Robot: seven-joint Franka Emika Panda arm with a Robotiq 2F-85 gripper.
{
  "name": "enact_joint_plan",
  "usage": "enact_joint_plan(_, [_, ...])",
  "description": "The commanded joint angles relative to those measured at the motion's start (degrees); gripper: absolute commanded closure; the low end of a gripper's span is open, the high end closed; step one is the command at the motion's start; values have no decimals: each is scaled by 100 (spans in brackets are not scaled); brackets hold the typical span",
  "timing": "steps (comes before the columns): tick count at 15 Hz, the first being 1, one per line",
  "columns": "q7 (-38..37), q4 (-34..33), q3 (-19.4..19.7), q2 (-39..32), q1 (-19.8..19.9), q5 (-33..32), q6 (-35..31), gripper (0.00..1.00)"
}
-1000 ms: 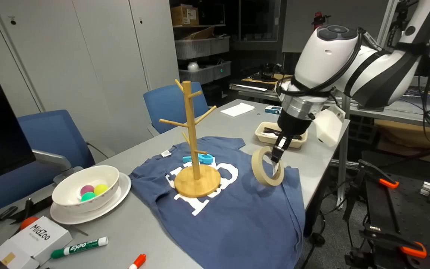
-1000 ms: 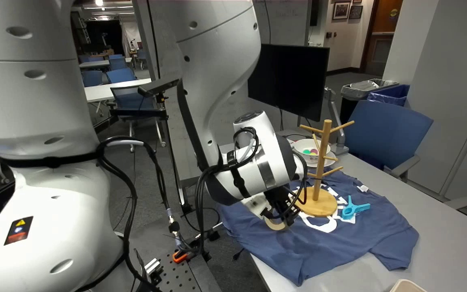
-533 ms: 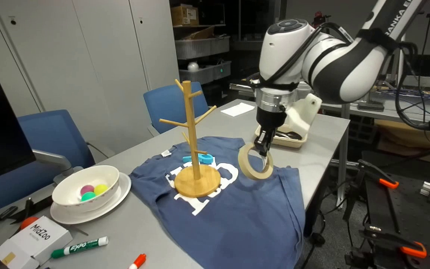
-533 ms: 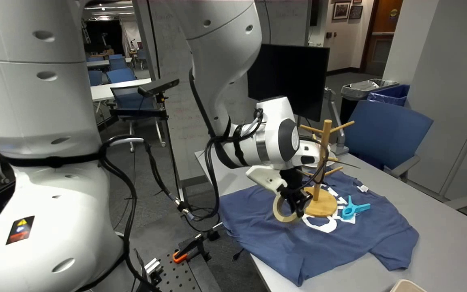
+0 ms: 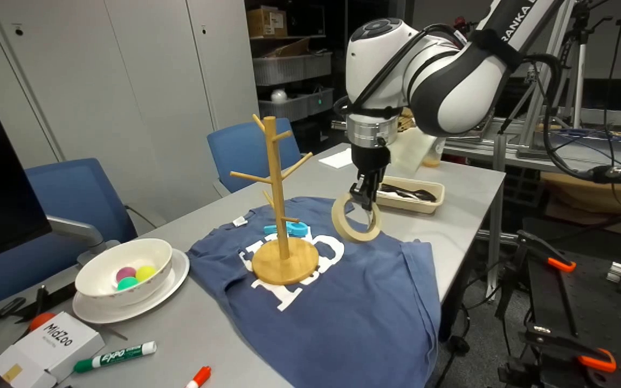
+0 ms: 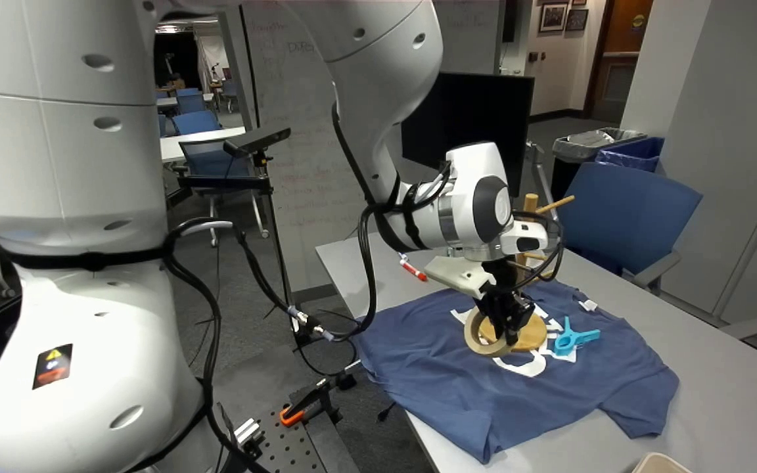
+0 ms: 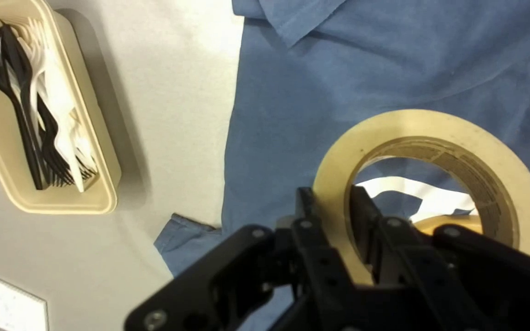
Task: Take the masking tape off the hanger and put it on the table
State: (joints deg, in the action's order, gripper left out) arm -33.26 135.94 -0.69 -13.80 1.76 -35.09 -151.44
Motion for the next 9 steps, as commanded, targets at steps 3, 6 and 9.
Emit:
enact_joint_plan(3, [954, -69, 70, -333, -259, 1417, 27, 94])
enact_joint_plan(6, [1374, -56, 28, -525, -278, 2156, 46, 94])
enact_joint_plan(9, [1628, -89, 42, -682, -309, 2592, 75, 94])
